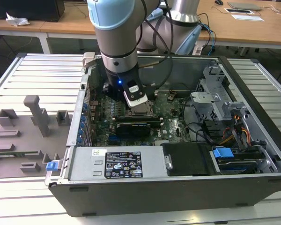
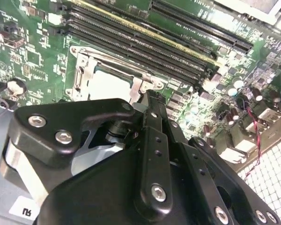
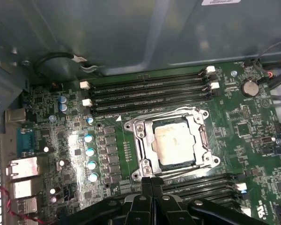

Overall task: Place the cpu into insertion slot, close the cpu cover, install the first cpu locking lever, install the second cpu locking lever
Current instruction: 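Install the second cpu locking lever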

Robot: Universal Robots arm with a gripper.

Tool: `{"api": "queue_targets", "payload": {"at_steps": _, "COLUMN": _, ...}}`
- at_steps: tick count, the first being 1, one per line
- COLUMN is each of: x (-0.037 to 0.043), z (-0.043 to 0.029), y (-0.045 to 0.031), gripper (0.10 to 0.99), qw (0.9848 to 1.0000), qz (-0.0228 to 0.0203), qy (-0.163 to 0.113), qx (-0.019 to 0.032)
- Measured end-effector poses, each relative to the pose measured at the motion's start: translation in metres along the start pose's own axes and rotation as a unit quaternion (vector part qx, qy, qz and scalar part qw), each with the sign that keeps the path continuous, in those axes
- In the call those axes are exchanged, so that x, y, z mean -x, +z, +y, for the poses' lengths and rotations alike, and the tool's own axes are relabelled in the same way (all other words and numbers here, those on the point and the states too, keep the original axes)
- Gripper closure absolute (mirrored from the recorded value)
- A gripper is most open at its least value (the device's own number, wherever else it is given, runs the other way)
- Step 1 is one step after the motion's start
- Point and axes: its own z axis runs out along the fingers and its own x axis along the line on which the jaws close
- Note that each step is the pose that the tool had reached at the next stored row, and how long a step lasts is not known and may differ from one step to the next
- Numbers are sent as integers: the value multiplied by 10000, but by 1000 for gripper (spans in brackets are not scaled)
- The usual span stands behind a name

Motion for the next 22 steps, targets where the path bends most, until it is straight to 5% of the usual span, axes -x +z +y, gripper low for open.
{"api": "queue_targets", "payload": {"at_steps": 2, "x": 70, "z": 11, "y": 9, "gripper": 980, "qw": 10000, "qz": 48, "qy": 16, "qx": -55}}
{"api": "queue_targets", "payload": {"at_steps": 7, "x": 274, "z": 43, "y": 36, "gripper": 980, "qw": 9991, "qz": 287, "qy": 46, "qx": -310}}
{"api": "queue_targets", "payload": {"at_steps": 16, "x": 649, "z": 113, "y": 87, "gripper": 980, "qw": 9975, "qz": 536, "qy": 78, "qx": -458}}
{"api": "queue_targets", "payload": {"at_steps": 19, "x": 738, "z": 150, "y": 103, "gripper": 980, "qw": 9971, "qz": 584, "qy": 85, "qx": -489}}
{"api": "queue_targets", "payload": {"at_steps": 22, "x": 737, "z": 298, "y": 134, "gripper": 980, "qw": 9969, "qz": 588, "qy": 84, "qx": -511}}
